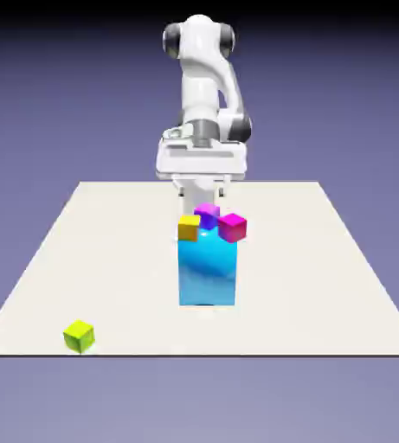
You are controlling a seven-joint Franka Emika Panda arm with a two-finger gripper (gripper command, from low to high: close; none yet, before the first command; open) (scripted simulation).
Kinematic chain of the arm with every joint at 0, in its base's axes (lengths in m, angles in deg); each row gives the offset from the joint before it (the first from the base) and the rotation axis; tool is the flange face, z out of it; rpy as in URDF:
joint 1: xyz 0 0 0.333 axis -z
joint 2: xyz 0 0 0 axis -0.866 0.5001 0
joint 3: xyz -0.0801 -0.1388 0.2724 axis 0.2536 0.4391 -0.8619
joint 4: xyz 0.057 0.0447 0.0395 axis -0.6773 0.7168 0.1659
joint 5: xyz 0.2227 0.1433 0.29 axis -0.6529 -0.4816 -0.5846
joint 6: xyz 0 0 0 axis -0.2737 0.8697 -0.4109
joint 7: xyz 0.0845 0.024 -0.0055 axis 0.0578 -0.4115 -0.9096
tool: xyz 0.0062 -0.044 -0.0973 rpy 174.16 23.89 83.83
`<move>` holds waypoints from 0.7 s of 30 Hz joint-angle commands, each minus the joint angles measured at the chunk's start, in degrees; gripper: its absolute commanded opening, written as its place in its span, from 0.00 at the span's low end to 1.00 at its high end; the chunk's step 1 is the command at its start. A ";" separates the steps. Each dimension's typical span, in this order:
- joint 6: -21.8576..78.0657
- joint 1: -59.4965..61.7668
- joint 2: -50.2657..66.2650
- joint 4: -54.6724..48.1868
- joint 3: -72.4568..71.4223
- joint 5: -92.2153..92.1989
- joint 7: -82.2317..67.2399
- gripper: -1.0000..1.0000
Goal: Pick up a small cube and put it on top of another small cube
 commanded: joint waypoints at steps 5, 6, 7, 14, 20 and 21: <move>6.17 2.64 10.39 -8.01 2.40 -1.81 -0.83 0.50; 7.40 3.17 12.46 -9.61 2.88 -2.17 -0.99 0.50; 8.64 3.70 14.54 -11.21 3.35 -2.53 -1.16 0.50; 17.27 7.40 29.07 -22.43 6.71 -5.05 -2.32 0.50; 24.67 10.57 41.53 -32.04 9.58 -7.22 -3.31 0.50; 25.90 11.10 43.61 -33.64 10.06 -7.58 -3.48 0.50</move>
